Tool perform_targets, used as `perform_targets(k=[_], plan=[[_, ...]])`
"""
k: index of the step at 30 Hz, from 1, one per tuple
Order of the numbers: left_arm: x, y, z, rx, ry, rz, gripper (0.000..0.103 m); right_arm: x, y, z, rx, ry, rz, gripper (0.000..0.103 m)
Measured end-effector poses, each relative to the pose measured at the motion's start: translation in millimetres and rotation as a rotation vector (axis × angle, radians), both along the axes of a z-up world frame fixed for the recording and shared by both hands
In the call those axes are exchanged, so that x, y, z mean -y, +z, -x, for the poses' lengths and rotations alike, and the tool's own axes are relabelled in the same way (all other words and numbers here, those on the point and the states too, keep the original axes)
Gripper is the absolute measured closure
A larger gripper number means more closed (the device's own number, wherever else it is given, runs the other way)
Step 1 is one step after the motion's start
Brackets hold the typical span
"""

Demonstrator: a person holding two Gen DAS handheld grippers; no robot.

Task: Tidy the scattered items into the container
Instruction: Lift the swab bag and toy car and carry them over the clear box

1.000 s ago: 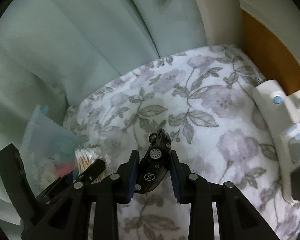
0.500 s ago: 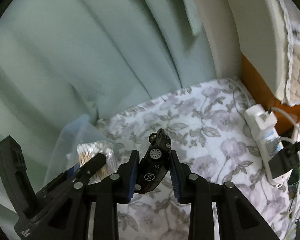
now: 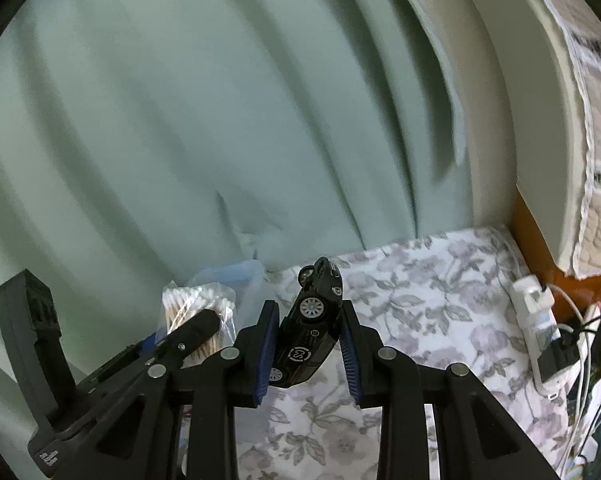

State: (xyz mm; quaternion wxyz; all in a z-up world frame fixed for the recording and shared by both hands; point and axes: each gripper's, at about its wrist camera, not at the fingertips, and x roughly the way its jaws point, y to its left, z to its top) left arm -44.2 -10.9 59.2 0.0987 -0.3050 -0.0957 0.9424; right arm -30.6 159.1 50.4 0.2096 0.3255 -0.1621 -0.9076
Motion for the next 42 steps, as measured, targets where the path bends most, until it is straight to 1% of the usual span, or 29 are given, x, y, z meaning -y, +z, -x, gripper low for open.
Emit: perform_targets(k=[4, 8, 15, 19, 25, 31, 42], plan=[[13, 14, -13, -0.039, 0.023, -0.007, 0.059, 12, 18, -11, -0.046, 0.027, -0.003, 0.071], [28, 24, -23, -0.061, 0.046, -0.017, 0.059, 27, 30, -19, -0.076, 0.058, -0.007, 0.071], [55, 29, -35, -0.080, 0.095, -0.033, 0.059, 53, 43, -28, -0.113, 0.115, -0.018, 0.071], [71, 29, -41, -0.086, 0.130, -0.044, 0.059, 70, 45, -30, -0.120, 0.151, -0.029, 0.071], [98, 23, -43, -0.079, 0.189, -0.060, 0.059, 97, 47, -30, -0.127, 0.209, -0.048, 0.071], [128, 15, -45, -0.062, 0.252, -0.083, 0.059, 129, 41, -29, -0.118, 0.272, -0.077, 0.071], [158, -9, -30, -0.012, 0.306, -0.125, 0.059, 176, 27, -21, -0.088, 0.344, -0.134, 0.071]])
